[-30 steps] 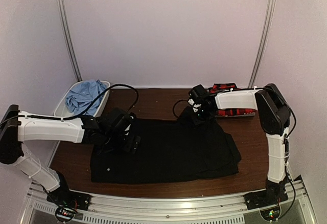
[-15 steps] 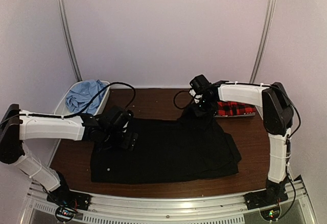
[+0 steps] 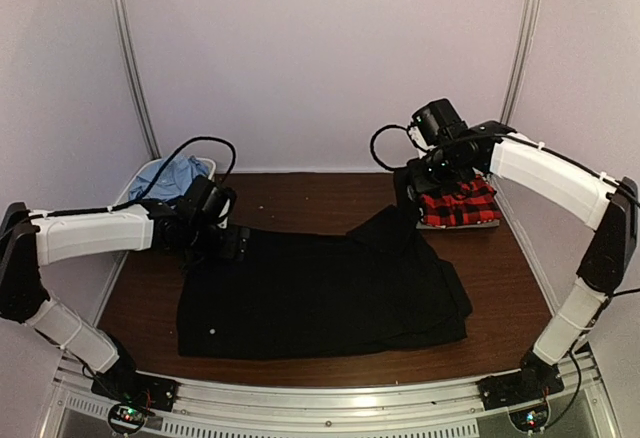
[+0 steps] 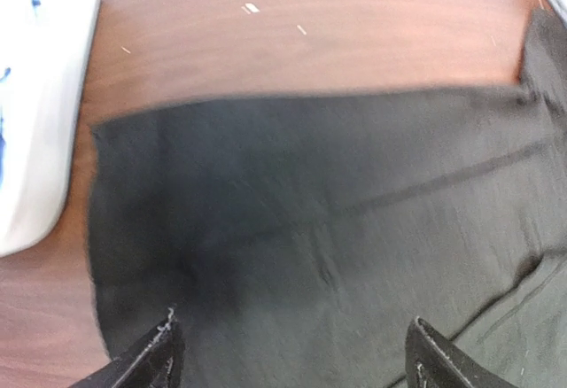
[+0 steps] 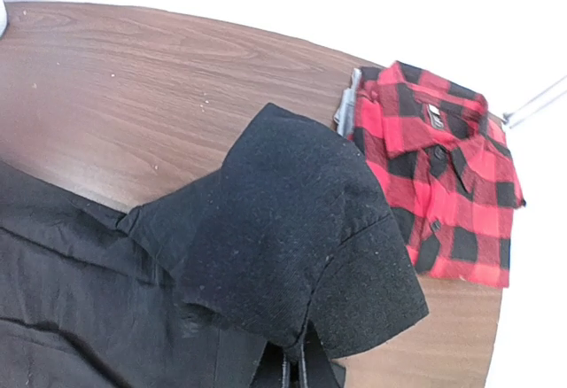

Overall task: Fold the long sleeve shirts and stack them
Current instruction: Pick up the sleeve from the 1/3-folded shirt, then pick up the corner of the shirt from the 1/3-folded shirt.

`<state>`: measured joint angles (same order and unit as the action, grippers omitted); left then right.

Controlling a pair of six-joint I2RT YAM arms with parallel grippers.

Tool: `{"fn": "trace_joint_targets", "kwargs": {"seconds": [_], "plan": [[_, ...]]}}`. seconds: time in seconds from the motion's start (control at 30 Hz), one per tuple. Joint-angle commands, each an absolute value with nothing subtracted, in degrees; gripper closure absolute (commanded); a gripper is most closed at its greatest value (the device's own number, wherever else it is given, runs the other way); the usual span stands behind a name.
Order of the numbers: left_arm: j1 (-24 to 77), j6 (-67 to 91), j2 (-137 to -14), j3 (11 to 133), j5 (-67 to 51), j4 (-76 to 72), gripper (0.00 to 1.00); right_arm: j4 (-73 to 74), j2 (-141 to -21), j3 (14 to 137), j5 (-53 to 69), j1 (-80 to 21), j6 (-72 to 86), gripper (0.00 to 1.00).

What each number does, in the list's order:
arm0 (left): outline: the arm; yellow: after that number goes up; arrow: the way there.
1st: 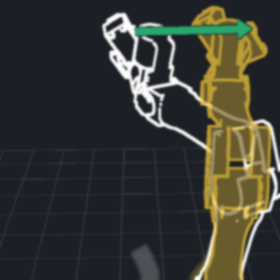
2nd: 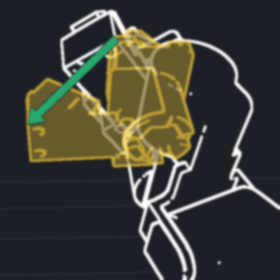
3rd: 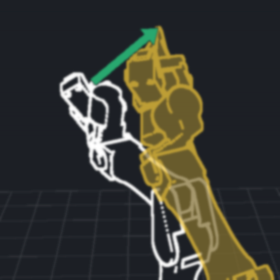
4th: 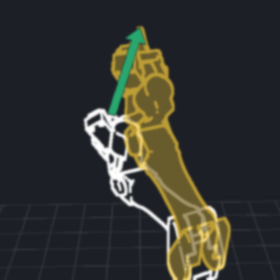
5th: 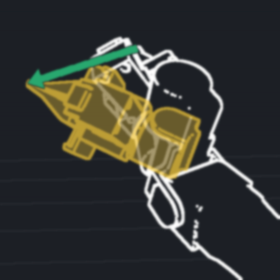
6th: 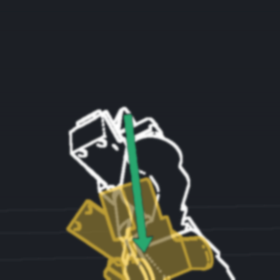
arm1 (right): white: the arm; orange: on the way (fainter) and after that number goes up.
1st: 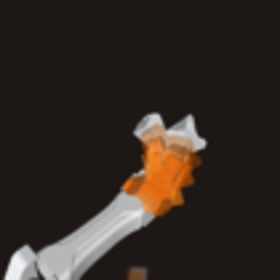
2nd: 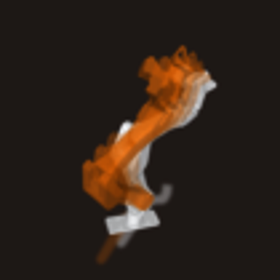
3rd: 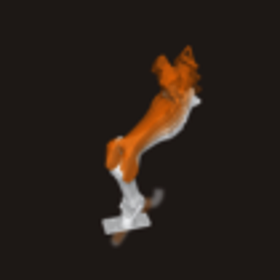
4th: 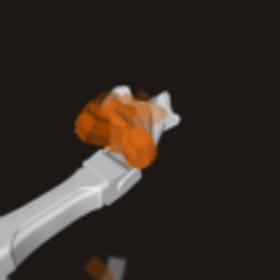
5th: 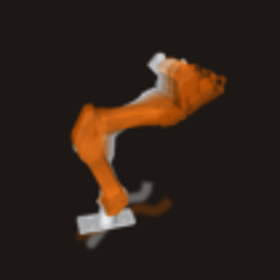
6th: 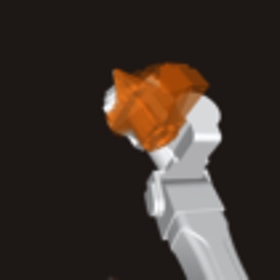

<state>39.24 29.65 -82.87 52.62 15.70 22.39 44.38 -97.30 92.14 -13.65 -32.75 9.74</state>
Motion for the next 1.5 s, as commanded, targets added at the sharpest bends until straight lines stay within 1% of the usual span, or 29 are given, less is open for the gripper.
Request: {"fn": "trace_joint_targets", "kwargs": {"seconds": [0.0, 0.17, 0.3, 0.4, 0.63, 0.9, 1.03, 1.17, 1.23, 1.33, 1.4, 1.47], "plan": [[33.2, 26.9, -82.6, 56.9, 9.5, 21.0, 0.12, 48.1, -89.9, 88.6, -13.3, -32.9, 12.6, 1.0], [26.7, 26.2, -86.2, 60.7, 3.4, 20.2, 0.13, 49.9, -82.9, 86.5, -6.8, -34.3, 13.9, 1.0], [23.0, 25.4, -90.8, 64.6, 0.9, 20.9, 0.14, 54.0, -80.3, 85.9, -6.4, -37.6, 15.1, 1.0], [22.2, 23.8, -93.9, 68.2, 1.6, 23.4, 0.14, 56.3, -77.7, 85.7, -6.3, -39.1, 15.5, 1.0], [21.0, 17.1, -100.3, 77.0, 5.1, 32.3, 0.16, 59.8, -70.7, 85.9, -7.0, -39.1, 16.0, 1.0], [18.0, 8.8, -109.0, 85.6, 4.8, 39.5, 0.17, 61.7, -69.1, 87.2, -7.1, -39.2, 15.3, 1.0], [14.8, 6.7, -112.0, 87.2, 0.5, 39.5, 0.2, 62.9, -68.4, 89.1, -7.0, -39.2, 15.1, 1.0], [13.2, 4.7, -114.1, 88.1, -6.4, 39.6, 0.24, 63.8, -68.1, 89.6, -7.4, -39.2, 15.1, 1.0], [12.4, 4.1, -114.7, 88.0, -8.6, 39.6, 0.26, 63.8, -68.2, 89.4, -7.5, -39.1, 15.0, 1.0], [11.2, 4.0, -115.5, 87.7, -11.7, 39.6, 0.35, 63.7, -68.4, 89.4, -7.6, -39.1, 15.0, 1.0], [10.9, 3.7, -115.8, 87.7, -13.6, 39.4, 0.46, 63.6, -68.6, 89.3, -7.5, -39.1, 14.9, 1.0], [10.8, 3.5, -116.0, 87.6, -15.1, 39.3, 0.59, 63.5, -68.9, 89.3, -7.5, -39.1, 14.8, 1.0]]}}
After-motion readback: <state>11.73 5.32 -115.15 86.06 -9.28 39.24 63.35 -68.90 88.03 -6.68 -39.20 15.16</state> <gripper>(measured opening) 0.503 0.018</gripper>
